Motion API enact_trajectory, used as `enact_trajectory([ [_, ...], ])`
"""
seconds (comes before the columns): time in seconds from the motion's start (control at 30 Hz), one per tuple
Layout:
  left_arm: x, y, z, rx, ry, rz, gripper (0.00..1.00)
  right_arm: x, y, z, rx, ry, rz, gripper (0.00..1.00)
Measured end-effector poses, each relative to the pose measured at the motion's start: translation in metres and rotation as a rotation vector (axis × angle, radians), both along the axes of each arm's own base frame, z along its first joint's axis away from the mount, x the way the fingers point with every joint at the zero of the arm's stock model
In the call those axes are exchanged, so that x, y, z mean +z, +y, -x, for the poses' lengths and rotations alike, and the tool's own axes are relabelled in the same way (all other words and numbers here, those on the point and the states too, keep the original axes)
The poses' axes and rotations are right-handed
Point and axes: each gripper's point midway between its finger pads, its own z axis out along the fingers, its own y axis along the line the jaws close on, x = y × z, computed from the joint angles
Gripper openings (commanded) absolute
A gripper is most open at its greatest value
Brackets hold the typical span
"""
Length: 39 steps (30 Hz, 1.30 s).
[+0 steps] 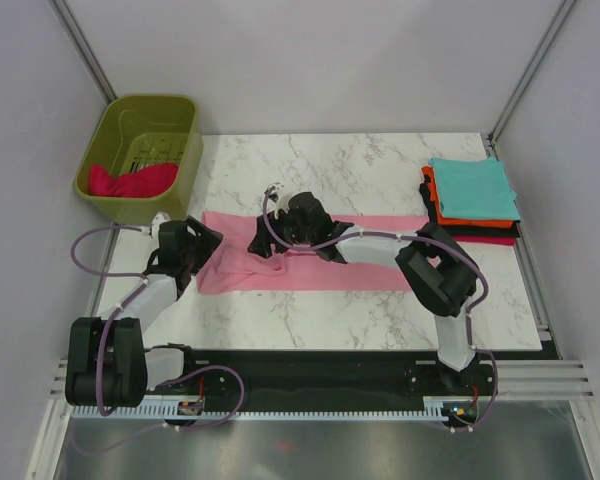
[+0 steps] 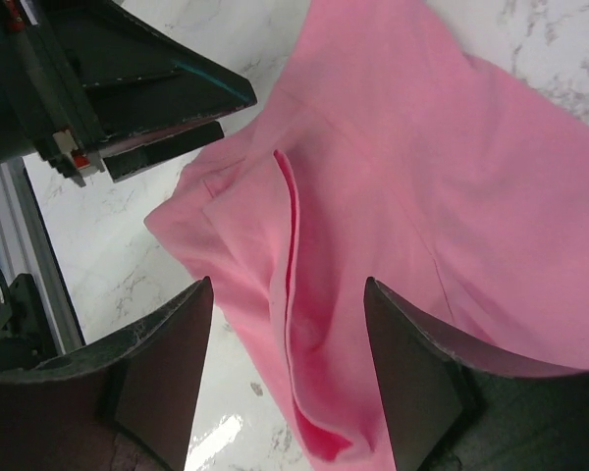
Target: Fold and stack the t-shirts
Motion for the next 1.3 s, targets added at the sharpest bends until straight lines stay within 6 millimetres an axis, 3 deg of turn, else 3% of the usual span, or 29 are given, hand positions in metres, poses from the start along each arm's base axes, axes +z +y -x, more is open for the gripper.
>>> enact_trajectory([
  [0.13,-0.001,0.000,0.000,0.001,0.004,0.001,0.86,-0.029,0.023,-0.004,0.048,0.041,0.022,0.71],
  [0.3,-0.001,0.000,0.000,0.016,0.004,0.016,0.87,-0.057,0.042,0.014,0.117,0.104,0.064,0.70],
  [0.6,-0.002,0.001,0.001,0.034,0.014,0.028,0.89,-0.051,0.070,0.070,0.285,0.153,0.030,0.66],
  [0.8,-0.004,0.001,0.003,0.034,0.025,0.027,0.89,-0.070,0.054,0.129,0.356,0.240,0.068,0.66],
  [0.9,-0.006,0.001,0.005,0.034,0.034,0.027,0.89,-0.075,0.037,0.145,0.357,0.276,0.086,0.68],
  [1.0,-0.005,0.001,0.005,0.035,0.033,0.027,0.90,-0.064,0.024,0.147,0.336,0.263,0.091,0.68],
  [1.07,-0.003,0.002,0.007,0.037,0.032,0.025,0.90,-0.046,0.018,0.139,0.293,0.214,0.092,0.68],
  [1.2,-0.002,0.007,0.015,0.075,0.068,0.022,0.90,0.001,0.001,0.104,0.109,0.054,0.110,0.67],
  [1.3,-0.004,0.014,0.025,0.136,0.138,0.017,0.90,0.024,-0.023,0.071,-0.065,-0.027,0.137,0.67],
])
